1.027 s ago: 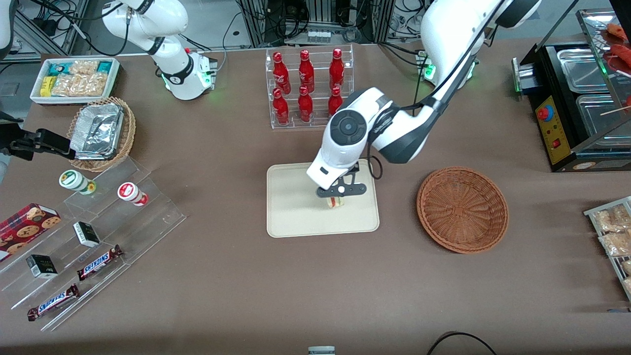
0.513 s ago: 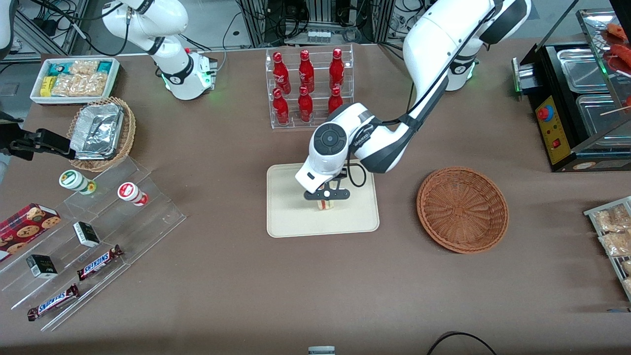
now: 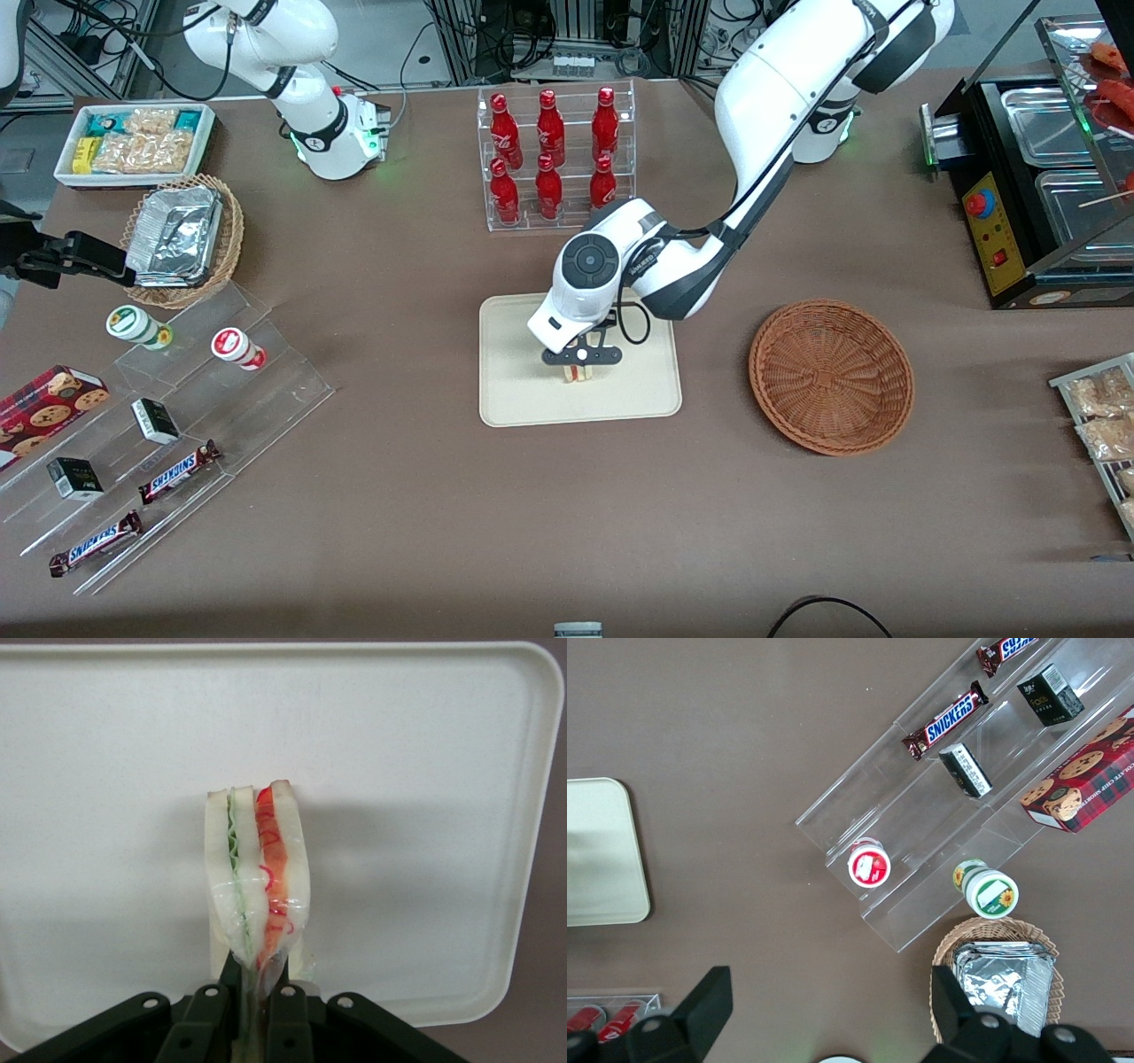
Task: Place sandwich from basket to tray
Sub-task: 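Lower the sandwich onto the tray and open the left gripper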
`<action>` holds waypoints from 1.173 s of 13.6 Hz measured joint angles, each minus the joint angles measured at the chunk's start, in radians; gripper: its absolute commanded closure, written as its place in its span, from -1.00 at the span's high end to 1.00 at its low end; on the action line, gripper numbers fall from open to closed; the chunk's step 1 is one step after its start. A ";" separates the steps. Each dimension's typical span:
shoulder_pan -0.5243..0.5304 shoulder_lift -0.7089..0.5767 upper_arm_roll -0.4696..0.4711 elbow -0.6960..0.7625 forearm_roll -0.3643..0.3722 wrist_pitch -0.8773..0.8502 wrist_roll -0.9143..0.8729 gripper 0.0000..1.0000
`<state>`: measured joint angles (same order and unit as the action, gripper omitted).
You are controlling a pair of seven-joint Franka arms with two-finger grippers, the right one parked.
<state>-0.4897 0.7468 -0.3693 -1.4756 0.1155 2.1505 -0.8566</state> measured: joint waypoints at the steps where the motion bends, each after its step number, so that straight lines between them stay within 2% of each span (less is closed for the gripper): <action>1: -0.001 0.009 0.000 0.000 0.000 0.002 0.000 -1.00; 2: -0.001 0.017 0.000 0.000 0.001 0.004 0.000 -0.95; 3: -0.002 0.024 0.000 0.000 0.001 0.007 0.000 -0.13; 4: -0.002 0.028 0.000 0.000 0.001 0.011 0.000 0.83; 5: -0.002 0.030 0.000 0.000 0.001 0.013 0.000 1.00; 11: 0.002 0.015 0.002 0.030 0.001 -0.017 -0.008 1.00; 16: 0.040 -0.145 0.007 0.057 -0.001 -0.187 -0.022 1.00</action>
<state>-0.4494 0.6014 -0.3622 -1.4184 0.1146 1.9638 -0.8786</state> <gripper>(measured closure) 0.000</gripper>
